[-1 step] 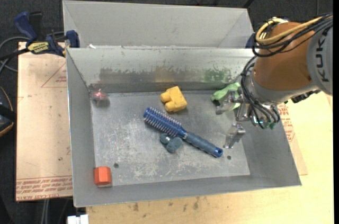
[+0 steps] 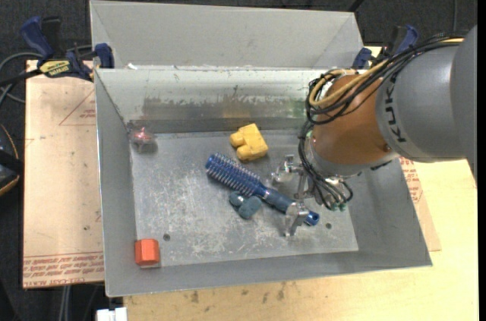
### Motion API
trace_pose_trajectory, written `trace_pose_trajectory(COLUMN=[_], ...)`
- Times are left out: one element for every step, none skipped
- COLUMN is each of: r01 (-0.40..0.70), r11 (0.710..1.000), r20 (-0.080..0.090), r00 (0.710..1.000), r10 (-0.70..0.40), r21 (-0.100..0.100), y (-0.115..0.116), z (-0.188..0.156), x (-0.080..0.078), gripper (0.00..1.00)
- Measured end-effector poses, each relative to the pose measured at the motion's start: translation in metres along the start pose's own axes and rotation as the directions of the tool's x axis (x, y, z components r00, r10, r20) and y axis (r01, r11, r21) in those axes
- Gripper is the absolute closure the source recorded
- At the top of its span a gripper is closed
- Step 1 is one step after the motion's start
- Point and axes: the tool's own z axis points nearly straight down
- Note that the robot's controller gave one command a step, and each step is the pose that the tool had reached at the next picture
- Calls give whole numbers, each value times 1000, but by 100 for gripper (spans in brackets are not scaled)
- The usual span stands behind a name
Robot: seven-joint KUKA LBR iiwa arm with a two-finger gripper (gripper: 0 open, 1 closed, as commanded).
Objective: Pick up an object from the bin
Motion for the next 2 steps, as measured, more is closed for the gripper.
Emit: trace_pose_trajectory(r01=[-2,-23], r11=[1000,1000], r20=[5,4], r00=[1000,1000], r10=[2,23], r21=[0,0], y=[-1,-4], z=[-4,-156], x=[-2,-23], gripper=[100,100])
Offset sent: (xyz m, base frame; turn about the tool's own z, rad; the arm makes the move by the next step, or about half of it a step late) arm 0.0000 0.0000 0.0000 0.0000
